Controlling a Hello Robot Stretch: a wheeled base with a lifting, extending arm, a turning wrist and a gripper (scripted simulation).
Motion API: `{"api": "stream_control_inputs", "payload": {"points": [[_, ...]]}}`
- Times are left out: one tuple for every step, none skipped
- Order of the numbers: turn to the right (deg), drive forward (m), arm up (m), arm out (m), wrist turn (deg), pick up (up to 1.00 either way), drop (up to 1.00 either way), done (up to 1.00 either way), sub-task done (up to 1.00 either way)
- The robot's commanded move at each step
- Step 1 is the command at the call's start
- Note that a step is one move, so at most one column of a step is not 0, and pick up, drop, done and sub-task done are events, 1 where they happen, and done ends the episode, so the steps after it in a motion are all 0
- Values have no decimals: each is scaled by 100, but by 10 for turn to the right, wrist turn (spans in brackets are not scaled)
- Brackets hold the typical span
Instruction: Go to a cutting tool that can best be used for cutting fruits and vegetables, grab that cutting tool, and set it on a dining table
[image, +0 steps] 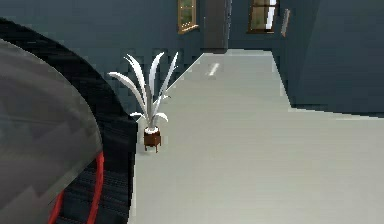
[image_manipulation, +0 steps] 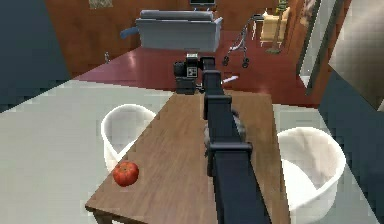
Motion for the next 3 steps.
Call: {"api": "stream_control_inputs", "payload": {"points": [[0, 0, -32, 0, 0, 0, 0, 0, 0], [0, 0, 0, 0, 0, 0, 100, 0, 0], [0, 0, 4, 0, 0, 0, 0, 0, 0]]}}
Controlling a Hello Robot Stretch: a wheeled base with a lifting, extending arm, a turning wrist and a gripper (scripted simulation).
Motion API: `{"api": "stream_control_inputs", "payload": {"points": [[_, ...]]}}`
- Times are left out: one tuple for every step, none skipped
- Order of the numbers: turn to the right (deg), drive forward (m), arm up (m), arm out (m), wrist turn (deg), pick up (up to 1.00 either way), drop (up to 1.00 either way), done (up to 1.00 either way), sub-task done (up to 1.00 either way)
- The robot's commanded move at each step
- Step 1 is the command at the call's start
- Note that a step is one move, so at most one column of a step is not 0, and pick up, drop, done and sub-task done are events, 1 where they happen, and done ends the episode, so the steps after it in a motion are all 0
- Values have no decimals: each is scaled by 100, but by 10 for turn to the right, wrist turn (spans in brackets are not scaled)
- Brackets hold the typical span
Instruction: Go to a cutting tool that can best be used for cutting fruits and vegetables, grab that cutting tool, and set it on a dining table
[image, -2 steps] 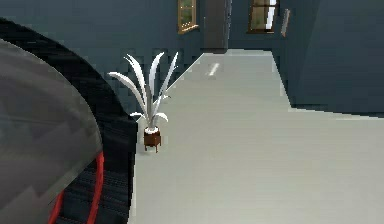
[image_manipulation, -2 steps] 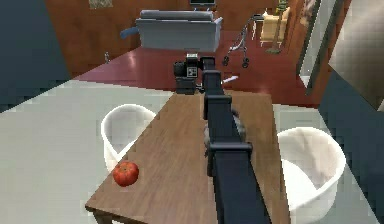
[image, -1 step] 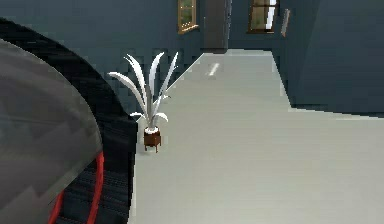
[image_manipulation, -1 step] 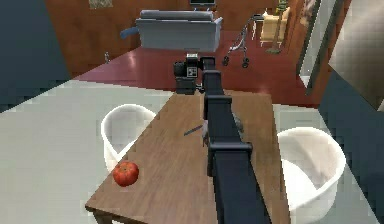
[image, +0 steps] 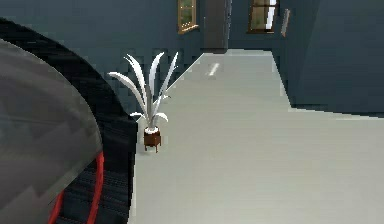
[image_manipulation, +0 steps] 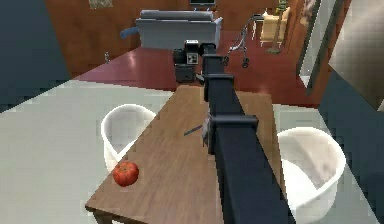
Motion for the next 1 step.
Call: {"api": "stream_control_inputs", "payload": {"points": [[0, 0, 0, -8, 0, 0, 0, 0, 0]]}}
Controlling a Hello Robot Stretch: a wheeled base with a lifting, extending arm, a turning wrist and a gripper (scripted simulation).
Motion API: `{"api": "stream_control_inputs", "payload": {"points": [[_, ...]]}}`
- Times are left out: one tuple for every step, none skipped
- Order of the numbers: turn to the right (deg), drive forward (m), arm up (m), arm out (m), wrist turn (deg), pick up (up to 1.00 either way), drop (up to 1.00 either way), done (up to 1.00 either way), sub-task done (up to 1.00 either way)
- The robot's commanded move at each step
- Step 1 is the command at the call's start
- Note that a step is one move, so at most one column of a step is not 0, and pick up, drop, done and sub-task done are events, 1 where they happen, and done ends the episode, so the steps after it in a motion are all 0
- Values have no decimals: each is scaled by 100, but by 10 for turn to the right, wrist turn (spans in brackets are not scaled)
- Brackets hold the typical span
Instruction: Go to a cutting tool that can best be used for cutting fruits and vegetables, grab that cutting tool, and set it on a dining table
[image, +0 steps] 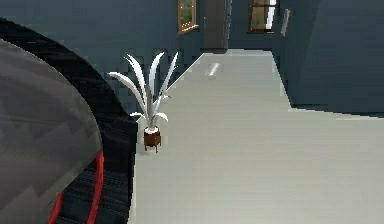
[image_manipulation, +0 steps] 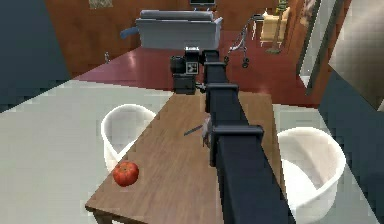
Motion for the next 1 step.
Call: {"api": "stream_control_inputs", "payload": {"points": [[0, 0, 0, 0, 0, 0, 0, 100, 0]]}}
